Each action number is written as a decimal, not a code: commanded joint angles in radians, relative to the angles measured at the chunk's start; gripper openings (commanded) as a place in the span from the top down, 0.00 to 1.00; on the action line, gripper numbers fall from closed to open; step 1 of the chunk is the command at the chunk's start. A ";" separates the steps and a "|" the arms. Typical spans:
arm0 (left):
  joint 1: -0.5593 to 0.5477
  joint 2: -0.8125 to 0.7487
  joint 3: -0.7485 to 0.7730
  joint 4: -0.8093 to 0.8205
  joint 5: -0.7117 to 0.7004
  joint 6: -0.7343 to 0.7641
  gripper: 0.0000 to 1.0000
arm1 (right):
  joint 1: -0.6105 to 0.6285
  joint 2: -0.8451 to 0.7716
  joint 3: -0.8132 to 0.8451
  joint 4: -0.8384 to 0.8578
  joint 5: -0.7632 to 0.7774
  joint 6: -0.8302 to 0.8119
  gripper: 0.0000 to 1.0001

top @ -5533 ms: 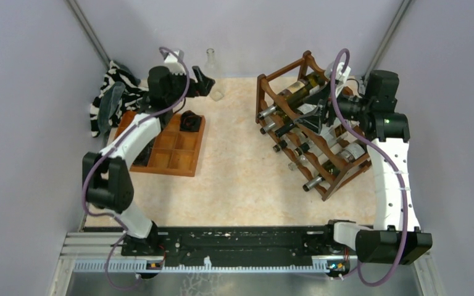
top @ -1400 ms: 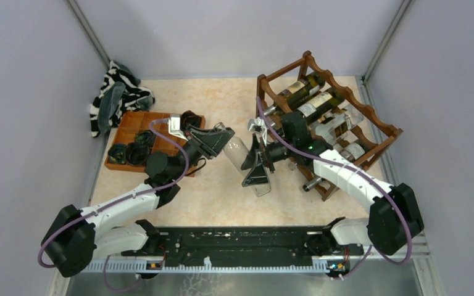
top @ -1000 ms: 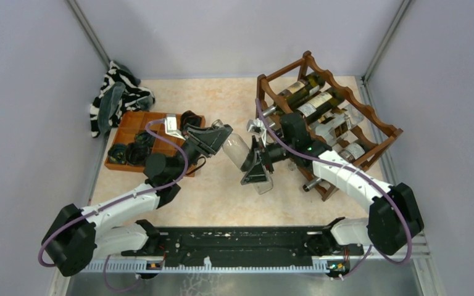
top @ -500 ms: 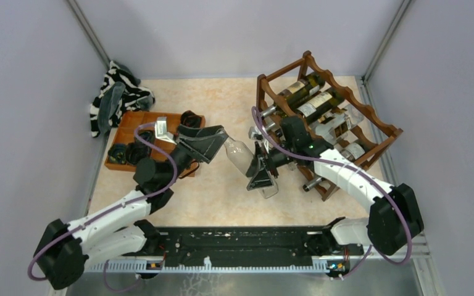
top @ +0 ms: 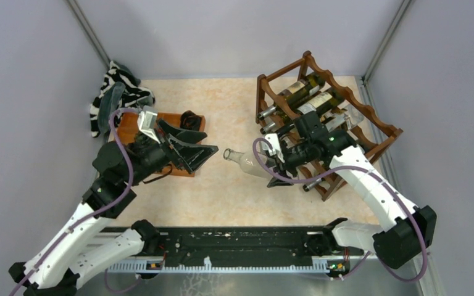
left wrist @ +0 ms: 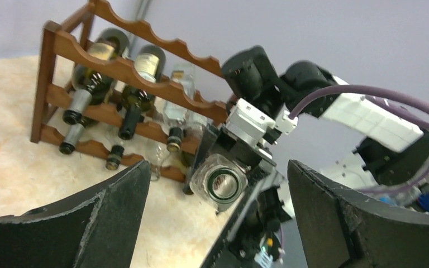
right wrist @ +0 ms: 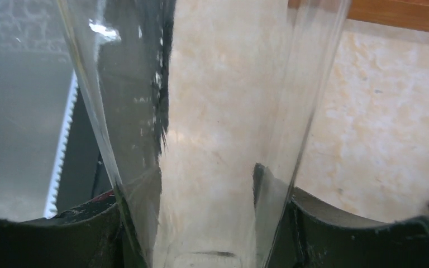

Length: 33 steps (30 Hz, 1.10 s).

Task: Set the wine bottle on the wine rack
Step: Pick up the wine bottle from the center of the board.

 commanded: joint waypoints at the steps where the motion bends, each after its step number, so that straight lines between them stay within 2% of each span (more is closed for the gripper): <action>1: 0.006 0.036 0.125 -0.285 0.156 0.002 0.04 | 0.010 -0.063 0.108 -0.157 0.118 -0.261 1.00; 8: 0.006 0.188 0.225 -0.425 0.299 -0.065 0.09 | 0.079 -0.082 0.140 -0.214 0.269 -0.357 1.00; 12: 0.006 0.244 0.232 -0.449 0.358 -0.075 0.08 | 0.106 -0.103 0.150 -0.216 0.335 -0.385 1.00; 15: 0.005 0.277 0.182 -0.392 0.468 -0.108 0.09 | 0.115 -0.121 0.160 -0.220 0.375 -0.419 1.00; 20: 0.005 0.329 0.057 -0.197 0.646 -0.228 0.11 | 0.127 -0.129 0.170 -0.224 0.454 -0.461 1.00; 26: -0.001 0.379 0.041 -0.123 0.679 -0.280 0.14 | 0.160 -0.111 0.178 -0.211 0.544 -0.462 1.00; 33: -0.040 0.460 -0.004 -0.090 0.653 -0.334 0.29 | 0.231 -0.054 0.204 -0.180 0.648 -0.421 1.00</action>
